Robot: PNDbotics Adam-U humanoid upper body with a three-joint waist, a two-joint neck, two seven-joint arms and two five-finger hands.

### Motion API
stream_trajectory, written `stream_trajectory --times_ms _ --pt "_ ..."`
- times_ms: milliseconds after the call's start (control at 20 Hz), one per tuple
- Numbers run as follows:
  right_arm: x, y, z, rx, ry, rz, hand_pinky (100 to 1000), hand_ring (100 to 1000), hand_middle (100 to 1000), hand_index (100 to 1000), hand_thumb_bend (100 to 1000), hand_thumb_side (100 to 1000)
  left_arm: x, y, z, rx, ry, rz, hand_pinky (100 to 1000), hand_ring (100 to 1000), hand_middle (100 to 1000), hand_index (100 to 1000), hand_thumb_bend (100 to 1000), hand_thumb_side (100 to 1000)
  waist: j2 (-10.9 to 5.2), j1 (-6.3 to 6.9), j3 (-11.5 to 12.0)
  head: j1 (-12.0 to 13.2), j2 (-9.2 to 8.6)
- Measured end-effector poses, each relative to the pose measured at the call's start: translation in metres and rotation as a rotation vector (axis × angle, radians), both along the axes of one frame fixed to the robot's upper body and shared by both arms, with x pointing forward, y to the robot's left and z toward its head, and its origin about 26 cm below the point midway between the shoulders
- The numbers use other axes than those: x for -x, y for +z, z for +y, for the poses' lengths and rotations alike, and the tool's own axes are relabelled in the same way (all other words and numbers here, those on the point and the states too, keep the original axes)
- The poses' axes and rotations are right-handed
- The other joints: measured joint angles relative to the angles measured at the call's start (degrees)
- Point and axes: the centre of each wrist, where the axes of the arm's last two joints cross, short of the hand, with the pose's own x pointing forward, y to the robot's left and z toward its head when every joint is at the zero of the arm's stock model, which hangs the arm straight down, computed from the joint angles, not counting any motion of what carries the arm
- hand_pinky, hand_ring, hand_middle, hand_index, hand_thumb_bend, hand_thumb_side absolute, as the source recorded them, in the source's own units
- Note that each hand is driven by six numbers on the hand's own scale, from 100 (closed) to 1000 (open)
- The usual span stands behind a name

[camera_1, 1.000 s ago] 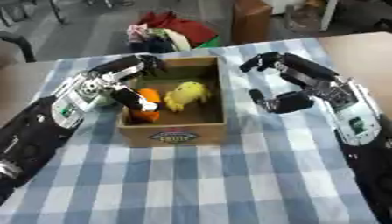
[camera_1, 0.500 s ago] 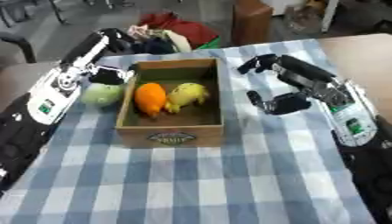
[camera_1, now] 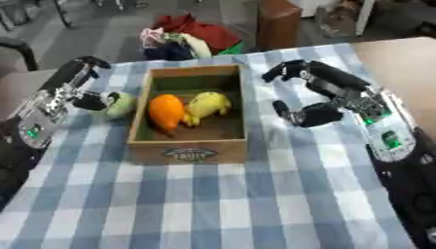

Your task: Pick up objects on the table and place them in the box.

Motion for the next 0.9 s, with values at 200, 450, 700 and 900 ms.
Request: stream_trajectory --times_ms 200,450,700,900 --pt "0.000 0.000 0.000 -0.001 -0.001 0.000 809 928 769 881 100 201 -0.002 -0.014 0.004 -0.041 0.019 0.045 791 790 867 876 575 245 0.01 -0.04 -0.2 0.0 -0.01" --pt "0.000 0.000 0.000 -0.001 -0.001 0.000 809 937 769 881 100 201 -0.003 -0.029 -0.002 -0.085 -0.016 0.129 727 652 706 782 496 100 0.13 -0.22 -0.5 0.0 -0.05" --pt "0.000 0.000 -0.001 -0.001 -0.001 -0.001 809 938 769 881 100 201 -0.005 -0.026 -0.006 -0.092 -0.001 0.096 603 355 308 451 278 100 0.12 -0.27 -0.5 0.0 -0.12" --pt "0.000 0.000 -0.001 -0.002 -0.001 0.000 809 938 769 881 100 201 -0.006 -0.004 -0.019 -0.032 0.032 -0.115 613 354 301 444 245 100 0.19 -0.34 -0.4 0.0 -0.14"
